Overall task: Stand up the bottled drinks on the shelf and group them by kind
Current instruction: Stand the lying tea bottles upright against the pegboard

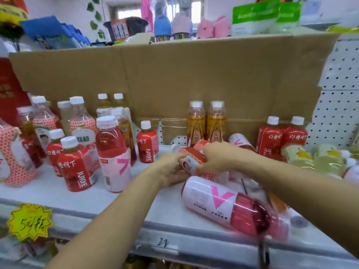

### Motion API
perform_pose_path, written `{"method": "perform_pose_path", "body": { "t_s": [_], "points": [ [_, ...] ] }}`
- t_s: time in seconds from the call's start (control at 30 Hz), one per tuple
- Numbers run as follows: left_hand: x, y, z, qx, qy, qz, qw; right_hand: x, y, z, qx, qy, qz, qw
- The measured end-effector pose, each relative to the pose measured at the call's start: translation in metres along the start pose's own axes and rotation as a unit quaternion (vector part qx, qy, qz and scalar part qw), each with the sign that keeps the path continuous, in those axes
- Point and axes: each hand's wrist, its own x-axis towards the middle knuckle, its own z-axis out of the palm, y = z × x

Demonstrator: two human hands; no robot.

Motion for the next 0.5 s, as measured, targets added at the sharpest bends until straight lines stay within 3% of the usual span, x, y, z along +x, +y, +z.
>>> {"method": "perform_pose_path", "body": {
  "t_s": [0.1,0.3,0.43,0.5],
  "points": [
    [0.0,0.008,0.008,-0.074,0.035,-0.034,0.996,0.008,0.003,0.0,0.061,-0.019,-0.019,0.998],
    [0.019,0.011,0.018,0.018,0.068,-0.028,0.997,0.009,0.017,0.003,0.137,0.014,-0.047,0.989],
    [0.024,0.014,0.024,-0.005,0.023,-0.032,0.999,0.001,0.024,0.005,0.174,0.054,-0.042,0.982],
    [0.026,0.013,0.023,-0.003,0.024,0.008,1.0,-0.005,0.029,0.005,0.221,0.078,-0.044,0.971]
  ]
}}
